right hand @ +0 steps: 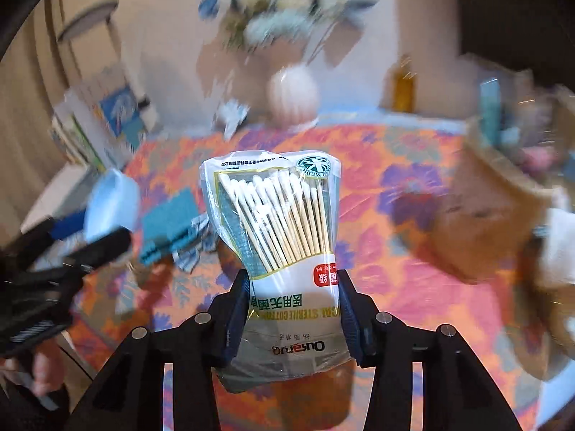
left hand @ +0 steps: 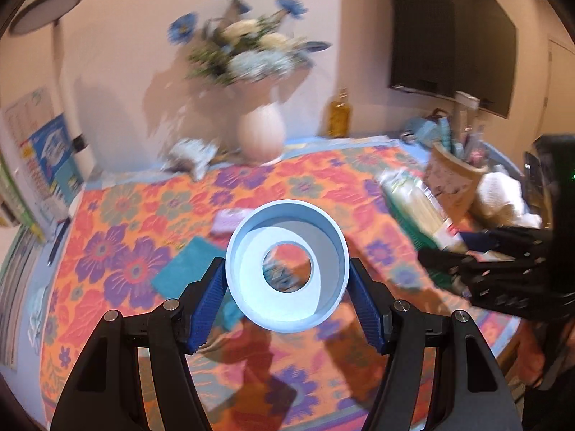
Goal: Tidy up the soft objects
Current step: 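Carry the white ring and swab pack to the glass plate and release both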
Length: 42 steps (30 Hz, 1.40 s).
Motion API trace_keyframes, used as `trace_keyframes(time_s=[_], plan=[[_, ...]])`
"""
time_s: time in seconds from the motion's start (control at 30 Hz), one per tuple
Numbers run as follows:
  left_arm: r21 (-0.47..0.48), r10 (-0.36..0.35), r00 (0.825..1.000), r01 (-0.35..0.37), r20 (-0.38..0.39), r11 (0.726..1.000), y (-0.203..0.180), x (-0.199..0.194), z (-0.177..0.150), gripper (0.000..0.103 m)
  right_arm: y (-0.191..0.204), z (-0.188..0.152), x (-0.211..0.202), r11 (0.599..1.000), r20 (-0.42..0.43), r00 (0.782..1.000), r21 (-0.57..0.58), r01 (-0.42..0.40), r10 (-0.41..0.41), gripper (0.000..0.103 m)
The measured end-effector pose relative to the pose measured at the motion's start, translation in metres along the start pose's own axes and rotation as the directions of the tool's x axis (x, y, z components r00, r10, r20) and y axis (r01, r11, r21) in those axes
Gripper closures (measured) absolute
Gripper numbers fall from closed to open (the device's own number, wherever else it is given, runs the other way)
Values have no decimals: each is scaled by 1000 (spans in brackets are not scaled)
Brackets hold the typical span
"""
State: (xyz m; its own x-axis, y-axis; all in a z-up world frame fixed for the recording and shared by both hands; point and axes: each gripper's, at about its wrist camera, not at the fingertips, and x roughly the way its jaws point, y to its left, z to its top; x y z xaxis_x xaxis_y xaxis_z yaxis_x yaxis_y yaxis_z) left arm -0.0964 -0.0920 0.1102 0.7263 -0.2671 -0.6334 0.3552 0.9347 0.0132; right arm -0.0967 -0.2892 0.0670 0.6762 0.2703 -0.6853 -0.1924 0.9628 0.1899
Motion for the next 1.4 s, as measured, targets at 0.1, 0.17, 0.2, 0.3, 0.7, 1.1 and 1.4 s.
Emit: trace_keyframes(time_s=[0.1, 0.17, 0.2, 0.3, 0.7, 1.1, 1.4], plan=[[46, -50, 998, 49, 22, 998, -30, -2, 13, 39, -20, 0, -38, 998, 66, 997, 39, 39, -41, 58], [81, -87, 996, 84, 35, 993, -54, -1, 22, 39, -40, -1, -62, 994, 103, 991, 82, 75, -83, 57], [104, -115, 993, 110, 40, 988, -69, -1, 27, 39, -50, -2, -74, 990, 115, 988, 104, 95, -107, 57], [181, -180, 982, 169, 47, 969, -115, 0, 38, 39, -79, -8, -100, 965, 137, 965, 168, 200, -224, 57], [312, -449, 892, 442, -53, 841, -261, 30, 87, 39, -234, -20, -172, 768, 75, 881, 528, 361, -466, 53], [342, -505, 854, 515, -126, 786, -300, 68, 80, 24, -286, -25, -141, 725, -5, 907, 600, 339, -421, 17], [341, -496, 866, 487, -65, 804, -256, 31, 73, 24, -263, -33, -166, 713, 58, 898, 632, 305, -436, 17]])
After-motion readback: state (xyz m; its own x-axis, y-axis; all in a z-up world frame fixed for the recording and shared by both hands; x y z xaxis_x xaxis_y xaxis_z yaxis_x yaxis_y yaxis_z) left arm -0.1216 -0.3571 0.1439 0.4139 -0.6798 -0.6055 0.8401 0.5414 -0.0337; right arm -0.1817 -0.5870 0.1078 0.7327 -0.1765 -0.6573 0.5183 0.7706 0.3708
